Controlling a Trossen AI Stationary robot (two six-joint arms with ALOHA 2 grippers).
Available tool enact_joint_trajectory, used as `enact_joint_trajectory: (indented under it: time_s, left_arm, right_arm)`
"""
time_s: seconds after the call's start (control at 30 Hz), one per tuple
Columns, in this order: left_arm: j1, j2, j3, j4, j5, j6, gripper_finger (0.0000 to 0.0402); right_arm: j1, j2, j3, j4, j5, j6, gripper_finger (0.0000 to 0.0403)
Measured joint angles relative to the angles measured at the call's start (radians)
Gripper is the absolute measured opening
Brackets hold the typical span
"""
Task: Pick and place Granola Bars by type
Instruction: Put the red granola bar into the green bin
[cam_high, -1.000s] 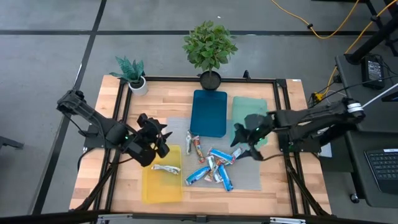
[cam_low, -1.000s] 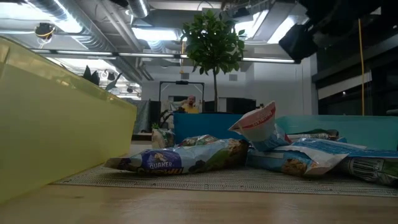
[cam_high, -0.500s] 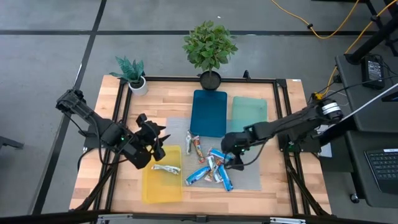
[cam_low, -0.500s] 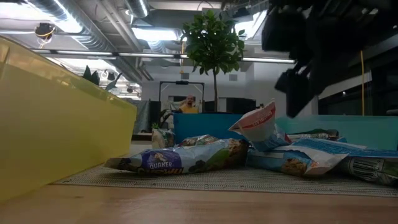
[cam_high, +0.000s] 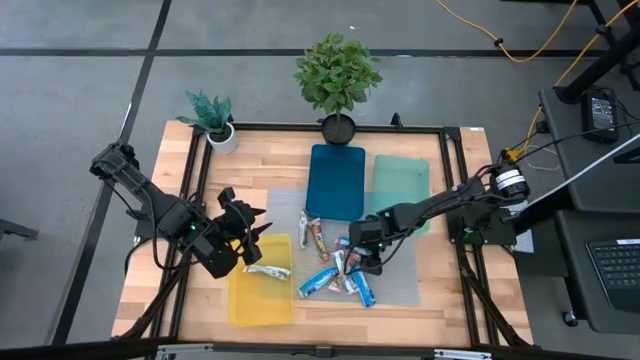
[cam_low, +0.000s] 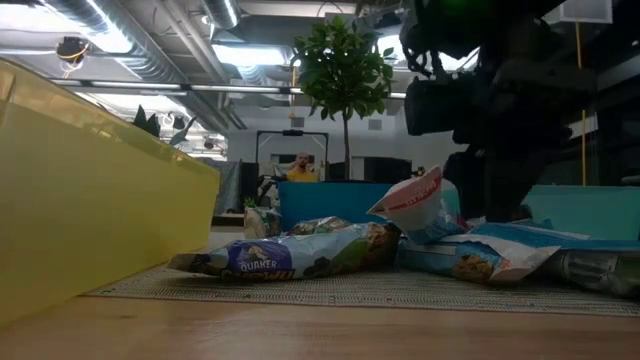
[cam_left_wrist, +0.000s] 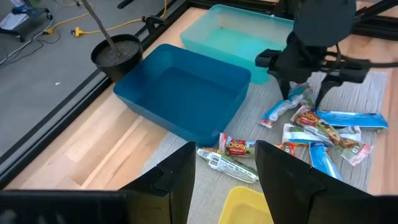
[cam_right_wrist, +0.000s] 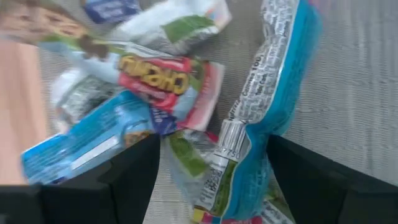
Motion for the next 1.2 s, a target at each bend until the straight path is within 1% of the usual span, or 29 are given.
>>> enact_joint_trajectory:
  time_s: [0.1,0.2,0.33,0.6,0.73,0.8,0.93,1.03,1.2]
  left_arm:
    - [0.000,0.000,0.000,0.000,0.000,-0.001,0.0158]
    - [0.000,0.000,0.000,0.003,0.000,-0.001,0.0157]
    - [0.000,0.000,0.000,0.004,0.000,-0.001,0.0159]
    - [0.000,0.000,0.000,0.004,0.000,-0.001,0.0157]
    - [0.000,0.000,0.000,0.004,0.000,-0.001,0.0159]
    - [0.000,0.000,0.000,0.004,0.000,-0.001,0.0157]
    - [0.000,0.000,0.000,0.004,0.000,-0.001,0.0155]
    - [0.000,0.000,0.000,0.004,0.000,-0.001,0.0156]
    - [0.000,0.000,0.000,0.007,0.000,-0.001,0.0156]
  right_arm:
    - [0.000,0.003,0.012,-0.033,0.048,0.003,0.0291]
    - [0.000,0.003,0.023,-0.055,0.086,0.004,0.0264]
    - [0.000,0.003,0.033,-0.059,0.092,0.004,0.0207]
    - [0.000,0.003,0.050,-0.058,0.091,0.004,0.0076]
    - [0.000,0.003,0.059,-0.058,0.090,0.000,0.0022]
    - [0.000,0.003,0.065,-0.059,0.082,-0.001,0.0010]
    - [0.000,0.003,0.107,-0.091,0.079,-0.004,0.0018]
    - [0.000,-0.002,0.168,-0.147,0.079,-0.029,0.0018]
    - [0.000,-0.018,0.315,-0.254,0.080,-0.080,0.0007]
